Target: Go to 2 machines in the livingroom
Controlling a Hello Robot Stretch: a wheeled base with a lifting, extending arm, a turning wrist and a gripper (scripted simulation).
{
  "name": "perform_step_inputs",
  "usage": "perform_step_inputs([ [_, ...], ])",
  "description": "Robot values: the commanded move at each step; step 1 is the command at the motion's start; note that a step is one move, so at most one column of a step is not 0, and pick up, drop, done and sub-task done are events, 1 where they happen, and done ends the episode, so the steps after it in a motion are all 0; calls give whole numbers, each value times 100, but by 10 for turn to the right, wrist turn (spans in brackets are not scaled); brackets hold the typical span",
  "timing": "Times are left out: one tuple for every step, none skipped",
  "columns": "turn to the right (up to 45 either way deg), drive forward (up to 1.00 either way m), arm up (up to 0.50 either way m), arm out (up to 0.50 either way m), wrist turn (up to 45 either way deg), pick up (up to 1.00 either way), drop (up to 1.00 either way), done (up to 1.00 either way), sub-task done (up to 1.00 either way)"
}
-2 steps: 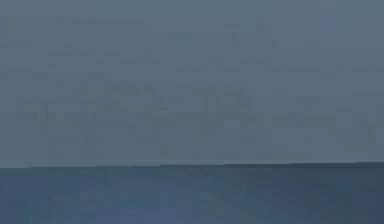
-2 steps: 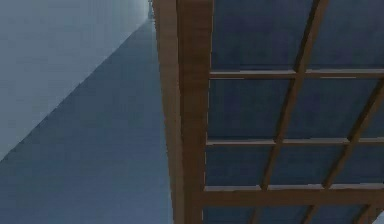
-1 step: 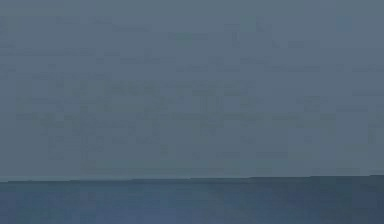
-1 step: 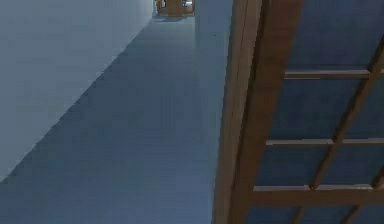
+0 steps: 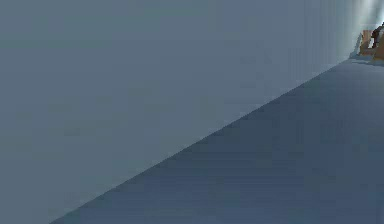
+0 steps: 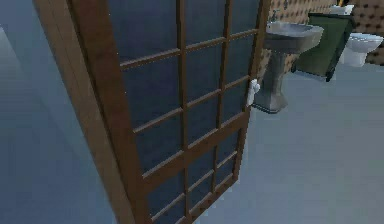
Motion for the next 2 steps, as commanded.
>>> perform_step_inputs([
  [0, 15, 0, 0, 0, 0, 0, 0, 0],
  [-210, 0, 0, 0, 0, 0, 0, 0, 0],
])
